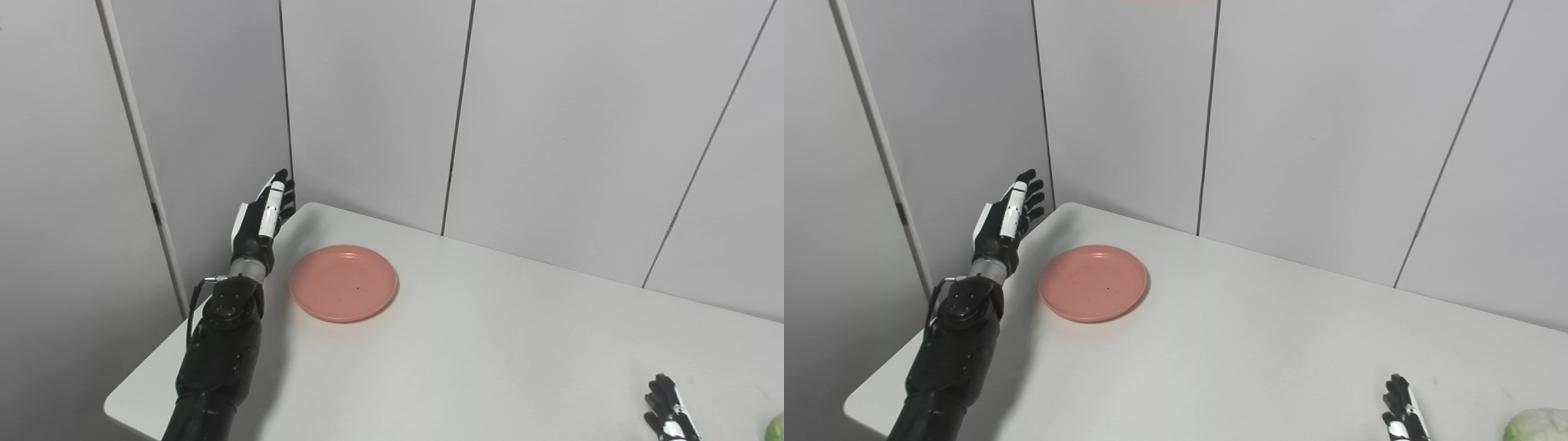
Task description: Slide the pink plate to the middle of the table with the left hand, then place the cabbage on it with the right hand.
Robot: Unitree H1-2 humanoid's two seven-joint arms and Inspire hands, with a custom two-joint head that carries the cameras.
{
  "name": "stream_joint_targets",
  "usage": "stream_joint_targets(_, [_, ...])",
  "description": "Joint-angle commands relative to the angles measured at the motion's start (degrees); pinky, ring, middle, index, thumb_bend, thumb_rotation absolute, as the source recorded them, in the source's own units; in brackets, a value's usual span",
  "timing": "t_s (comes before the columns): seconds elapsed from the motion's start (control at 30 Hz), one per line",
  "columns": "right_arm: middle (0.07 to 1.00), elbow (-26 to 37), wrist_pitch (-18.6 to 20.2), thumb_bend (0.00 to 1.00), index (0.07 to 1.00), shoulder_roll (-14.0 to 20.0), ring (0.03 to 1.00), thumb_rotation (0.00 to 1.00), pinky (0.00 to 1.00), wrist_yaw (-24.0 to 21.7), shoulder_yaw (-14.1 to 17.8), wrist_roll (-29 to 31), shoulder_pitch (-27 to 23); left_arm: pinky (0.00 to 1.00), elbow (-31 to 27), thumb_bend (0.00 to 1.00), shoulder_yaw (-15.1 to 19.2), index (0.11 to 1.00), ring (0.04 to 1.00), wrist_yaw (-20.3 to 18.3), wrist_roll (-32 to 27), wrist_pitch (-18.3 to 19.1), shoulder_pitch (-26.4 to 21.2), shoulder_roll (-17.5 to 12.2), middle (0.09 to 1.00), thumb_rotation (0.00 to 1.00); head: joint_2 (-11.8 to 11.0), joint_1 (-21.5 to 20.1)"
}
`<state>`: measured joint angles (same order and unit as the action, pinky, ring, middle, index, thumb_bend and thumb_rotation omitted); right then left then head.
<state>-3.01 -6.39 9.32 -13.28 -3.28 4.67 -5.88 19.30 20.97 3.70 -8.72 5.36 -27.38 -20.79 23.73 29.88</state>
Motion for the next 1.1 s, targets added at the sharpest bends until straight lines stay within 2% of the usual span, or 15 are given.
stream_joint_targets(0.0, [1.000,-1.4,0.7,0.21,1.000,0.0,1.000,1.00,1.00,-0.6,0.0,1.1,2.7,0.92,0.1,0.42,0.4,0.902,0.936,0.0,-0.5,-2.6,-3.6,-2.1,0.926,1.00,0.2,0.0])
stream_joint_targets(0.13, [1.000,-2.0,-1.1,0.23,1.000,0.2,1.000,1.00,1.00,-0.7,0.0,0.6,2.8,0.91,3.2,0.44,1.2,0.905,0.927,0.3,-1.9,-2.8,-4.6,-2.3,0.924,1.00,0.5,0.1])
stream_joint_targets(0.53, [1.000,-0.7,0.1,0.26,1.000,0.3,1.000,1.00,1.00,-0.8,0.3,0.5,3.2,0.88,10.8,0.38,2.9,0.901,0.915,-0.6,-5.2,-2.3,-7.4,-3.3,0.917,1.00,1.1,0.4])
stream_joint_targets(0.67, [1.000,-0.3,0.5,0.26,1.000,0.1,1.000,1.00,1.00,-1.3,0.5,2.0,3.3,0.87,14.9,0.36,3.1,0.883,0.900,-1.8,-6.5,-4.5,-8.4,-3.9,0.902,1.00,1.3,0.5])
stream_joint_targets(0.8, [1.000,0.1,0.4,0.25,1.000,0.3,1.000,1.00,1.00,-1.2,0.3,1.4,3.5,0.87,18.8,0.37,3.0,0.890,0.895,-1.7,-7.2,-5.0,-9.8,-4.3,0.897,1.00,1.7,0.5])
stream_joint_targets(1.07, [1.000,0.4,-0.2,0.24,1.000,0.2,1.000,1.00,1.00,-0.9,0.3,1.1,3.8,0.87,28.4,0.42,0.8,0.893,0.904,-2.4,-6.3,-8.2,-12.9,-5.9,0.905,1.00,2.2,0.3])
